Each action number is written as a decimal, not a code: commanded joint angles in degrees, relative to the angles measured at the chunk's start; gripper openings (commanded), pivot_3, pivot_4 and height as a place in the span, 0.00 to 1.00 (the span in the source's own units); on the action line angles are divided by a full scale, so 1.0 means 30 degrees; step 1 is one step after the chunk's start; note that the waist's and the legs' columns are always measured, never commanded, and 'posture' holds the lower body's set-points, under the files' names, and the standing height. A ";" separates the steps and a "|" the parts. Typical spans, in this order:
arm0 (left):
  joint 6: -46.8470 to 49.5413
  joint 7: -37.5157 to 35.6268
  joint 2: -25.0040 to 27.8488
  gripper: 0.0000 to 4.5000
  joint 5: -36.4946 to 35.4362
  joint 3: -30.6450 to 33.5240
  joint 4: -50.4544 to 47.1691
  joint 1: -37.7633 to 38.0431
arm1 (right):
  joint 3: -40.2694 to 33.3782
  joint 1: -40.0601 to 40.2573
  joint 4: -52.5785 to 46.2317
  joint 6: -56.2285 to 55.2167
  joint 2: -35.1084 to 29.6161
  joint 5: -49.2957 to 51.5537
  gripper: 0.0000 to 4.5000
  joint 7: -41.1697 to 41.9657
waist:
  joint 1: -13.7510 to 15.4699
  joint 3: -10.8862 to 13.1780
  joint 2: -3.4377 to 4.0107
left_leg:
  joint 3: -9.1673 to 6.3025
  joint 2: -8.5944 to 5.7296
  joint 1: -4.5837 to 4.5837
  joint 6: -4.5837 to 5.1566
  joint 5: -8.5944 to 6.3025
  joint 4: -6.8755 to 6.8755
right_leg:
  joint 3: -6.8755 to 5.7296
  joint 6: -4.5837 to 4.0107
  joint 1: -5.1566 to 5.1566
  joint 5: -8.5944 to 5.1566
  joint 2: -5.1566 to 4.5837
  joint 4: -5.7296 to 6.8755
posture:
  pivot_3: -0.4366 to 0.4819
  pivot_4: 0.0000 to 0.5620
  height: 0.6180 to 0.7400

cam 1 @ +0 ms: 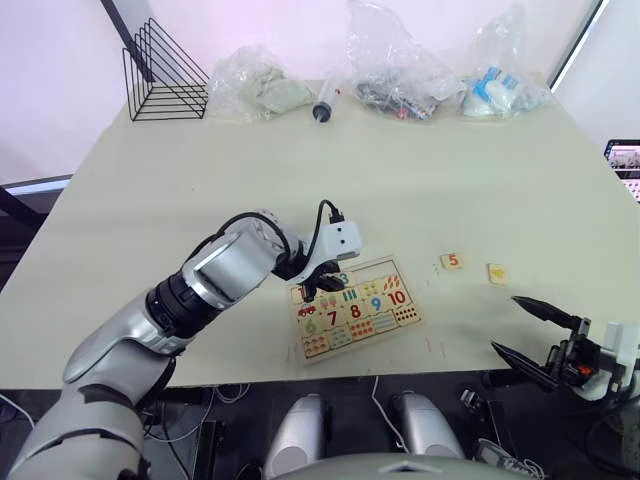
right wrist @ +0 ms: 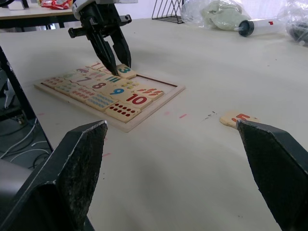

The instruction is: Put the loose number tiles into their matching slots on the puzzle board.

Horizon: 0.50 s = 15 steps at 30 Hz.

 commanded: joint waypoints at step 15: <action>-0.0545 -0.0321 0.0023 0.32 0.0389 -0.0092 -0.0192 0.0123 | -0.0302 -0.0032 0.0176 -0.0609 0.0056 0.0064 1.00 0.0035 | -0.0001 0.0000 -0.0001 | -0.0002 0.0002 -0.0012 0.0002 -0.0003 0.0138 | 0.0003 0.0006 0.0000 -0.0008 0.0002 0.0107 | 0.48 0.27 1.00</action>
